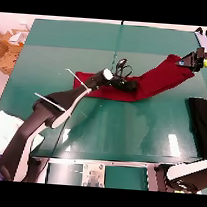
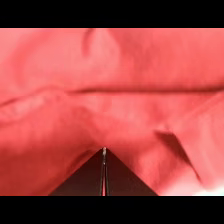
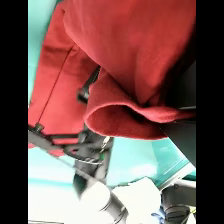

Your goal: Fold the shirts.

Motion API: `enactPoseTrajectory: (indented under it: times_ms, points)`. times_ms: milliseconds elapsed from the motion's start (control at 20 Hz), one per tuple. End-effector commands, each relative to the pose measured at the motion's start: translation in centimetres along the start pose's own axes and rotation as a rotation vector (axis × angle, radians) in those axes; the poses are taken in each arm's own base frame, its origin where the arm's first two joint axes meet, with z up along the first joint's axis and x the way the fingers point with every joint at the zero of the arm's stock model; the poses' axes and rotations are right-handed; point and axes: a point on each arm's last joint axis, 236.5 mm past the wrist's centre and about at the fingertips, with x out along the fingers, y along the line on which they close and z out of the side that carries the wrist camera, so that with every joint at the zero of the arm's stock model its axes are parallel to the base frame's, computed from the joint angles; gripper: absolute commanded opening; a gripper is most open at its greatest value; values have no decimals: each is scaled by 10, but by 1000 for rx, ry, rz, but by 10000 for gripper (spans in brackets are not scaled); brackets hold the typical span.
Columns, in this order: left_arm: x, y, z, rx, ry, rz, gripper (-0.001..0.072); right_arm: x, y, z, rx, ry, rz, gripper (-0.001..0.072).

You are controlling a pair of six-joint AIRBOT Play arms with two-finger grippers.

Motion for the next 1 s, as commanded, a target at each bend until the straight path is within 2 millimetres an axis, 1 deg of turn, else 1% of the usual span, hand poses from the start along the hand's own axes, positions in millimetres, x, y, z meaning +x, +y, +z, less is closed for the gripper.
enactPoseTrajectory:
  times_ms: [0,100,200,300,350,450,500,600,700,800,850,900,950]
  points:
    - [-63,-1,2,38,147,-36,22,1,9,1,-5,-3,23,17]
    - [-132,19,19,74,187,29,22,8,23,3,-9,3,63,16]
    - [-205,44,37,116,181,156,22,24,41,2,-10,32,96,16]
    - [-279,71,55,131,135,298,23,51,60,4,-14,60,105,17]
    - [-308,78,62,127,105,340,23,68,72,8,-22,63,109,17]
    - [-356,87,77,107,27,384,23,109,102,14,-53,60,117,17]
    - [-374,90,82,98,-6,399,23,133,117,17,-72,52,111,17]
    - [-399,100,87,81,-46,421,23,183,137,18,-98,34,61,17]
    - [-410,110,86,99,-40,433,23,243,157,12,-127,27,22,17]
    - [-415,114,86,131,-37,440,23,316,179,1,-133,0,31,17]
    - [-415,114,86,151,-32,441,23,356,188,-4,-143,-36,39,18]
    - [-415,114,86,159,-29,441,23,399,192,-14,-150,-64,41,58]
    - [-415,114,85,169,-25,441,23,435,194,-28,-156,-85,40,322]
